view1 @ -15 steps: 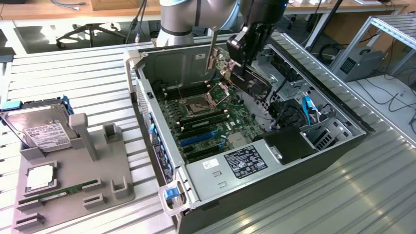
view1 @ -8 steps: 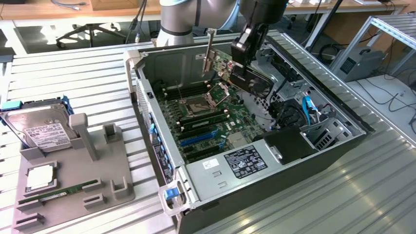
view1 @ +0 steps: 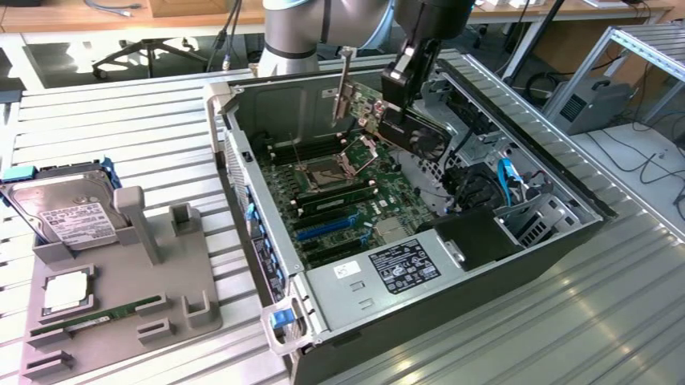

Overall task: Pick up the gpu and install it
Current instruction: 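Insert the gpu into the slot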

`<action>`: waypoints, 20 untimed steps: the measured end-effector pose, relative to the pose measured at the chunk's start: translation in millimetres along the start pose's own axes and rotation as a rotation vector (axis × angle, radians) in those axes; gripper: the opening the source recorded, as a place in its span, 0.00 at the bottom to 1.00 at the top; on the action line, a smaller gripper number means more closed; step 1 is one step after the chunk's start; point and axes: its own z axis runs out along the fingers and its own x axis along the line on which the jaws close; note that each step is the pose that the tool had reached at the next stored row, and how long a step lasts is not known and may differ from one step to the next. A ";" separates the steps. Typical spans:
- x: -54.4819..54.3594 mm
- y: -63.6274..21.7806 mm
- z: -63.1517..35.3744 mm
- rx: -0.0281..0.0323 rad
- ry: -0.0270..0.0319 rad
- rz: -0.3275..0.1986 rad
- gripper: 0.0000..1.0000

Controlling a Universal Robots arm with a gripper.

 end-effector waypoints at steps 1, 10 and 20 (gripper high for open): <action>0.0 0.0 0.0 -0.0001 0.0000 -0.003 0.27; 0.0 0.0 0.1 -0.0006 0.0001 -0.032 0.27; 0.0 0.0 0.1 -0.0013 0.0001 -0.066 0.27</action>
